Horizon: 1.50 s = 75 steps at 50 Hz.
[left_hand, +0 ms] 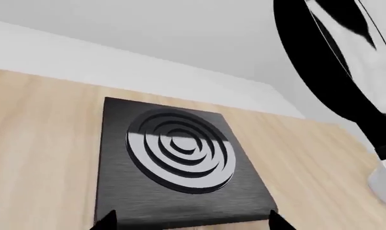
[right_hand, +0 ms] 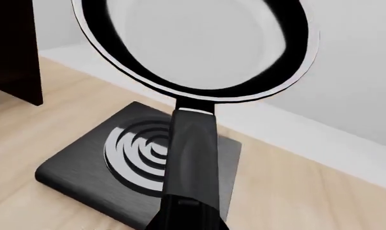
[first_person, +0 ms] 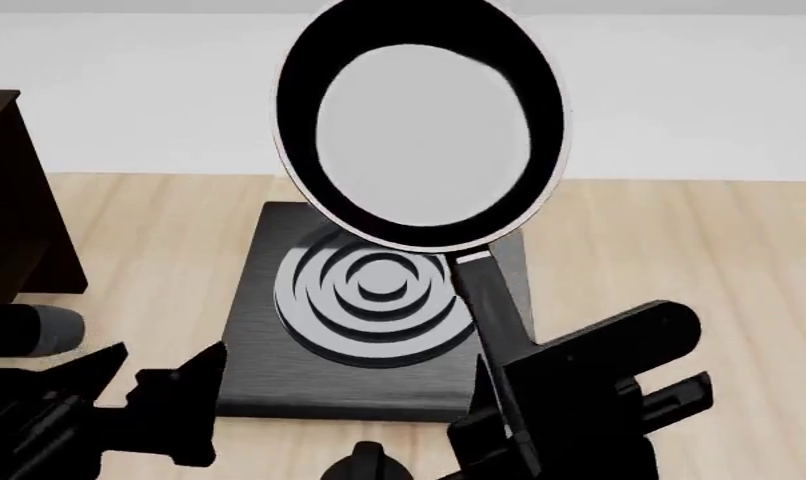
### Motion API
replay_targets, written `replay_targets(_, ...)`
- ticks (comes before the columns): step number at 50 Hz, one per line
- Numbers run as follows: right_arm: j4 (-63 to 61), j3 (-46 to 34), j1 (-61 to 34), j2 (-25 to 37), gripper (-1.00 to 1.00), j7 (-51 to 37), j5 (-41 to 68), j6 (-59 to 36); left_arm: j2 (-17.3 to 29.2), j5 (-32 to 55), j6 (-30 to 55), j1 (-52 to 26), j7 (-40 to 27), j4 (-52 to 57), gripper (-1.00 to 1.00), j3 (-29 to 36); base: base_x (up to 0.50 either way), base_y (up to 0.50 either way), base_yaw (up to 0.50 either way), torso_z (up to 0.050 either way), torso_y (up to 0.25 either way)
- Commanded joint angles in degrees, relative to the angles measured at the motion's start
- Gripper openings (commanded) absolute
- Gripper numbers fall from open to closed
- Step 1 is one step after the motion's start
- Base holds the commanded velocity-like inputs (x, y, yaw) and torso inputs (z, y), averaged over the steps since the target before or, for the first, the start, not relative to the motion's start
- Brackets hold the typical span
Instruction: Put the frying pan on the cabinet shelf.
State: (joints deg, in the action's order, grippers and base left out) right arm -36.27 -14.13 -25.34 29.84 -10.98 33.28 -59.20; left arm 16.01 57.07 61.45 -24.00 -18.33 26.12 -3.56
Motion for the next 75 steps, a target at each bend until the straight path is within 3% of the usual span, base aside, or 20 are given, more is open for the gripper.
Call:
replay_targets(1,-3.25,1.2,-0.74,-0.14,-1.0,2.67,-0.76,1.11,-1.2,13.92,6.2,-0.44,-3.05,0.09,1.0,-6.13,0.0,0.0,0.0,0.0,0.0)
replay_targets(11,-3.44,0.64,-1.4,-0.46,-1.0,3.52,-0.25,2.06,-2.36,24.13,8.68,-0.76,-7.99,-0.34,1.0,-8.88,0.0,0.0,0.0,0.001,0.002)
replay_targets(44,-5.52,-3.17,-1.85,0.34,-1.0,3.63,-0.82,2.53,-6.3,40.67,7.38,-2.11,-19.64,-0.17,1.0,-6.5,0.0,0.0,0.0,0.001,0.002)
replay_targets(75,-7.54,-6.25,-3.03,0.17,-1.0,3.77,-0.44,2.21,-10.19,41.97,2.46,-1.37,-21.47,-1.23,1.0,-2.28,0.0,0.0,0.0,0.0,0.002)
